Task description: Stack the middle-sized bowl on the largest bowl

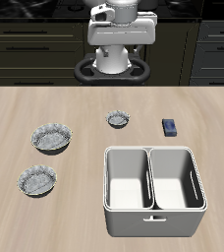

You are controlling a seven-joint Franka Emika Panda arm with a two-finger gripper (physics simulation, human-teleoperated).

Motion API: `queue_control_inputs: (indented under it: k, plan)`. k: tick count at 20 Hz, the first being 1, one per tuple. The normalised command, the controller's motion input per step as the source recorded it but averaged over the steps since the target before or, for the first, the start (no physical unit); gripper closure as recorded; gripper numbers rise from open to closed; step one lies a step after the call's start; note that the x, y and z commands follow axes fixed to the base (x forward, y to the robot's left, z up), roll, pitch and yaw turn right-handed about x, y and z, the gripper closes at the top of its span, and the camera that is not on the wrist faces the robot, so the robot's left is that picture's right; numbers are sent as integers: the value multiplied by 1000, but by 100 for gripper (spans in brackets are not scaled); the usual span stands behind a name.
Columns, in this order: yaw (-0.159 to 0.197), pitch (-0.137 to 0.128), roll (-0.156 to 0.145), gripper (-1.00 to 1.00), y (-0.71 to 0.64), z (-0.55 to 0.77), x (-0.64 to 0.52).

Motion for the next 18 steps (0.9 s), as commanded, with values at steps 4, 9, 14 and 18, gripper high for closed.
queue_control_inputs:
  k: [4,9,14,18]
  plan:
    - [6,2,24,-100,-254,71,211]
    - [-12,7,7,-100,-218,6,160]
    - [1,16,-6,-100,-471,-56,350]
    - [-41,14,-15,-100,-432,-24,271]
